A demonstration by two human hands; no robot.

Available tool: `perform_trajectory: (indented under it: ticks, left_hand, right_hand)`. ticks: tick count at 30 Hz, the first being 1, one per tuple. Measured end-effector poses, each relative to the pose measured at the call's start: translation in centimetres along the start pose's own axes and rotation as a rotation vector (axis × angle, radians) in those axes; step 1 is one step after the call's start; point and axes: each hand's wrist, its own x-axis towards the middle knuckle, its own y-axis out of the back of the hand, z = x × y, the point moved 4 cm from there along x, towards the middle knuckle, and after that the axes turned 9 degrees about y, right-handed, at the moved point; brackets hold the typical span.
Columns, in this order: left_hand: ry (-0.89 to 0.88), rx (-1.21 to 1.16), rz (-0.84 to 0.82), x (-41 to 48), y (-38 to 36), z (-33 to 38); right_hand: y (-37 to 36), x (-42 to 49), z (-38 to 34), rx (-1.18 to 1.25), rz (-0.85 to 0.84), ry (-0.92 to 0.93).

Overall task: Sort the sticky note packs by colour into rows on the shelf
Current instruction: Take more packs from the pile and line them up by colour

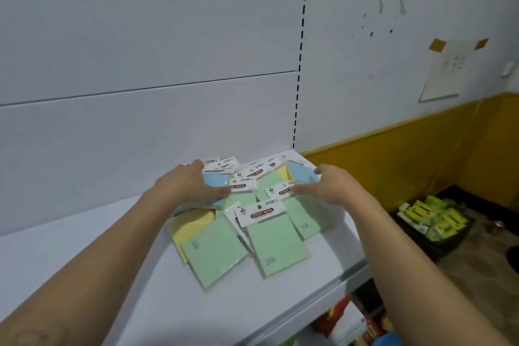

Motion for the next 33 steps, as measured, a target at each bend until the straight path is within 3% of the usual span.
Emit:
perform_trajectory:
  ticks: [9,14,20,26,33]
  left_hand:
    - [0.087,-0.236,0.061,-0.9,-0.6,-0.4]
    - [-0.001,-0.466,0.108,-1.3,-0.4,-0.1]
    - [0.044,-0.784,-0.009,-1.3,0.2,-0.5]
    - [-0.056,-0.794,0.029,-2.4,1.1,-0.4]
    - [-0.114,-0.681,0.075,-3.7,2.5,-0.5]
  right_hand:
    - [-1.3,-1.0,0.8,-0.024,-0.026,-0.056]
    - [-1.4,-1.8,0.9,-0.015,-0.069,-0.047]
    - [-1.3,-2.1,0.9,0.039,-0.084,-0.016]
    - [0.3,-2.6,0.9,0.154,-0.035,0.049]
    - [2.6,-2.8,0.4,0.129,0.100,0.177]
